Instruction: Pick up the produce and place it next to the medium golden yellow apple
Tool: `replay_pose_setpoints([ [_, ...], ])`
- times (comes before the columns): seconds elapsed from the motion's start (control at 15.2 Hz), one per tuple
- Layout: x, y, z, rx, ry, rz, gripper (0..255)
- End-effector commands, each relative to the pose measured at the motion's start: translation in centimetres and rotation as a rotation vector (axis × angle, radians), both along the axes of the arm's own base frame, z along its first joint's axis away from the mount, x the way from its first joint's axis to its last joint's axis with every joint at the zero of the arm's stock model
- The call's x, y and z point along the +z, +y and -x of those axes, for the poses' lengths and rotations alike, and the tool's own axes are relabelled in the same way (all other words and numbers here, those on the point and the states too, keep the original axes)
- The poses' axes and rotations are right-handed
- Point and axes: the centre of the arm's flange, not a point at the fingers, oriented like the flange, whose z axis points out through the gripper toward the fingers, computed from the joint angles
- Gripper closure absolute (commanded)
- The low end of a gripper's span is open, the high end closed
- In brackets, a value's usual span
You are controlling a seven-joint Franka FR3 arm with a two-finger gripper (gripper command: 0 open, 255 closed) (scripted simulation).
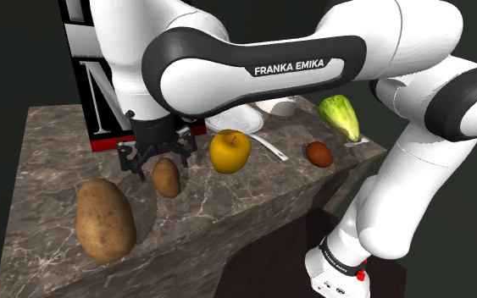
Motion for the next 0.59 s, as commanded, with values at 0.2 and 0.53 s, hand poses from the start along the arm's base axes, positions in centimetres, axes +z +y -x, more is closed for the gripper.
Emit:
replay_pose_setpoints([
  [0.2, 3.6, 0.4, -0.1, 0.000, 0.001, 0.000, 0],
  [0.53, 3.6, 0.4, -0.1, 0.000, 0.001, 0.000, 0],
])
